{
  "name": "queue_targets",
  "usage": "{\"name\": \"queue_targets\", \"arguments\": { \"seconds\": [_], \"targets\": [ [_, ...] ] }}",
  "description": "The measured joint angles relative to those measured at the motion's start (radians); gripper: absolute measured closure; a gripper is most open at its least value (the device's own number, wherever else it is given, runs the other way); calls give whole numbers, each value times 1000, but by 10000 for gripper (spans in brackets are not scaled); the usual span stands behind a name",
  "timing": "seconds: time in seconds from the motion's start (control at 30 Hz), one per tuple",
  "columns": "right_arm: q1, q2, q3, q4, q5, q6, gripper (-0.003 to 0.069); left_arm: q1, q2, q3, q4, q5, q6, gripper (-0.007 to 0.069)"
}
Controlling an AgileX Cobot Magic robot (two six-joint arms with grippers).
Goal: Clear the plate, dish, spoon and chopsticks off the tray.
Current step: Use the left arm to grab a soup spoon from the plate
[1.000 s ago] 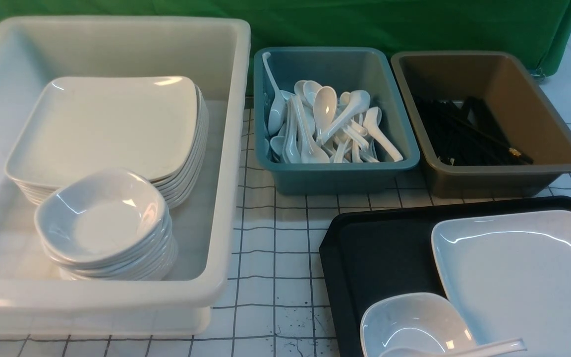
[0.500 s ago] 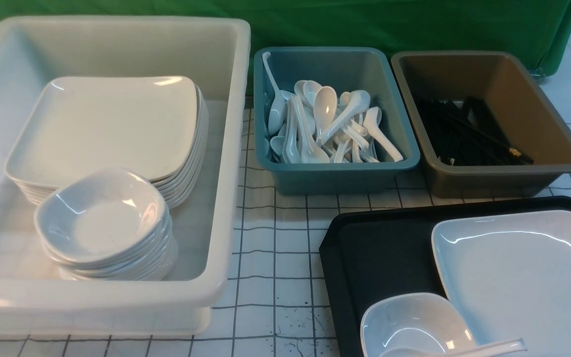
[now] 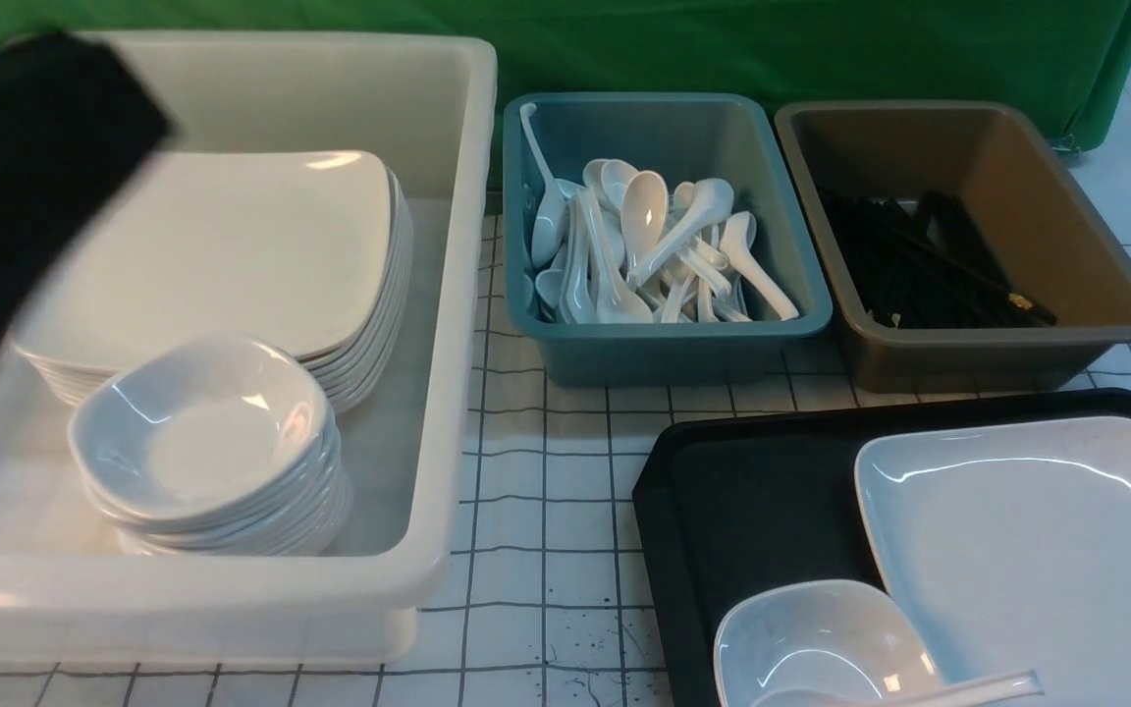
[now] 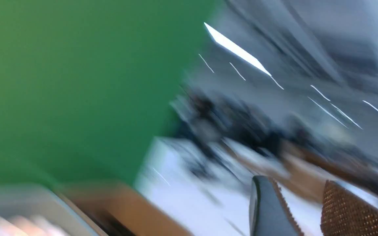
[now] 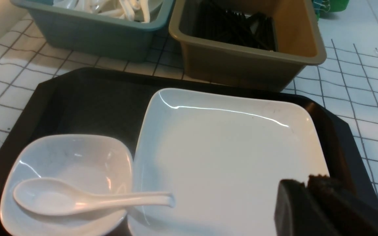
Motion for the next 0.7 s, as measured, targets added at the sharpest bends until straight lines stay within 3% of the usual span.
{"name": "queue_targets", "arguments": {
  "seconds": [0.1, 0.23, 0.37, 0.5, 0.7],
  "targets": [
    [0, 0, 0, 0, 0, 0, 541, -2, 203, -35, 25, -219, -59, 384],
    [0, 0, 0, 0, 0, 0, 536, -15, 388, -62, 52, -234, -203, 384],
    [0, 0, 0, 0, 0, 0, 533, -62, 519, -86, 70, -236, -253, 384],
    [0, 0, 0, 0, 0, 0, 533, -173, 599, -165, 110, -238, -324, 398],
    [0, 0, 0, 1, 0, 0, 531, -393, 673, -356, 311, -187, -483, 482]
  ]
}}
